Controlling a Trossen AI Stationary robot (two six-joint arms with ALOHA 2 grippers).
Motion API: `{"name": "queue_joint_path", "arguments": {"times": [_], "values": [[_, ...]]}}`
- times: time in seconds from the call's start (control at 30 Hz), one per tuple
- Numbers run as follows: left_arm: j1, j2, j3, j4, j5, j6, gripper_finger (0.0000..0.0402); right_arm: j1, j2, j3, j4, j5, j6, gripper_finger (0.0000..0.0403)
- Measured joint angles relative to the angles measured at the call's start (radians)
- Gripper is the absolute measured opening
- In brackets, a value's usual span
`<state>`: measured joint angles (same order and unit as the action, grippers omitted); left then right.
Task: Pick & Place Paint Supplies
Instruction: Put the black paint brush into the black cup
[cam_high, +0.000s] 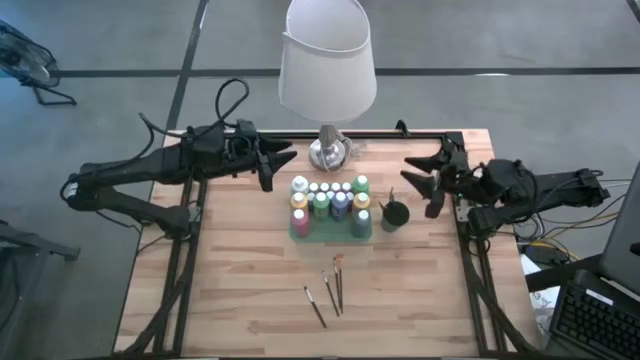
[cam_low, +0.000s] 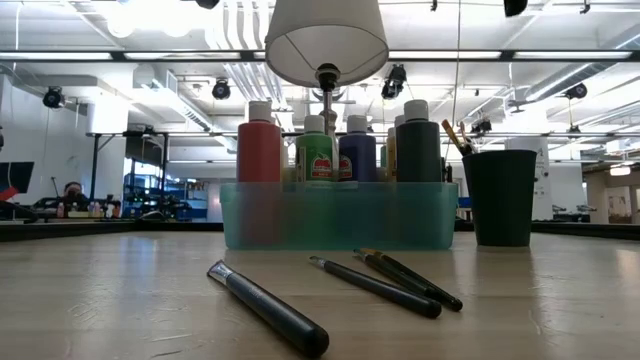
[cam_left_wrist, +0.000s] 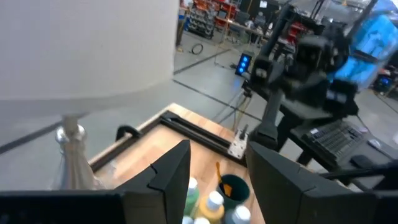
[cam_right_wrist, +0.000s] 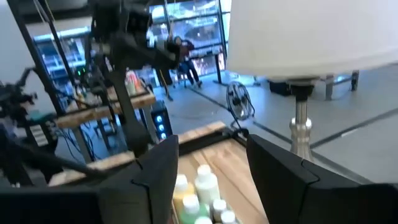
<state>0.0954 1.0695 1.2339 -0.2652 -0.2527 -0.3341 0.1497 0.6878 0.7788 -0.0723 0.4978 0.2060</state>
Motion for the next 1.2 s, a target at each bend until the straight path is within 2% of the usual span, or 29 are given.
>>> {"name": "queue_joint_path", "arguments": {"times": [0.17, 0.4, 0.53, 0.7, 0.9, 1.07, 1.2], "values": [[-0.088, 0.001, 0.0, -0.065, 0.001, -0.019, 0.0144, 0.0, 0.0, 0.047, 0.0, 0.0, 0.001, 0.0167], [-0.29, 0.002, 0.0, -0.11, -0.019, -0.001, 0.0118, 0.0, 0.001, 0.069, 0.0, 0.0, 0.0, 0.0144], [-0.417, 0.015, 0.0, -0.154, -0.054, 0.084, 0.011, 0.0, 0.001, 0.069, 0.0, 0.0, 0.0, 0.013], [-0.528, 0.07, 0.0, -0.171, -0.063, 0.292, 0.0111, 0.0, 0.003, 0.069, 0.001, 0.0, 0.0, 0.0114], [-0.548, 0.16, 0.0, -0.194, -0.038, 0.381, 0.0112, 0.0, 0.002, 0.069, 0.004, 0.0, 0.0, 0.0093], [-0.55, 0.244, 0.0, -0.198, 0.086, 0.468, 0.0113, 0.0, 0.002, 0.069, 0.004, -0.001, 0.004, 0.0074], [-0.549, 0.309, 0.0, -0.199, 0.133, 0.505, 0.0113, 0.0, 0.002, 0.069, 0.004, -0.001, 0.004, 0.0062]]}}
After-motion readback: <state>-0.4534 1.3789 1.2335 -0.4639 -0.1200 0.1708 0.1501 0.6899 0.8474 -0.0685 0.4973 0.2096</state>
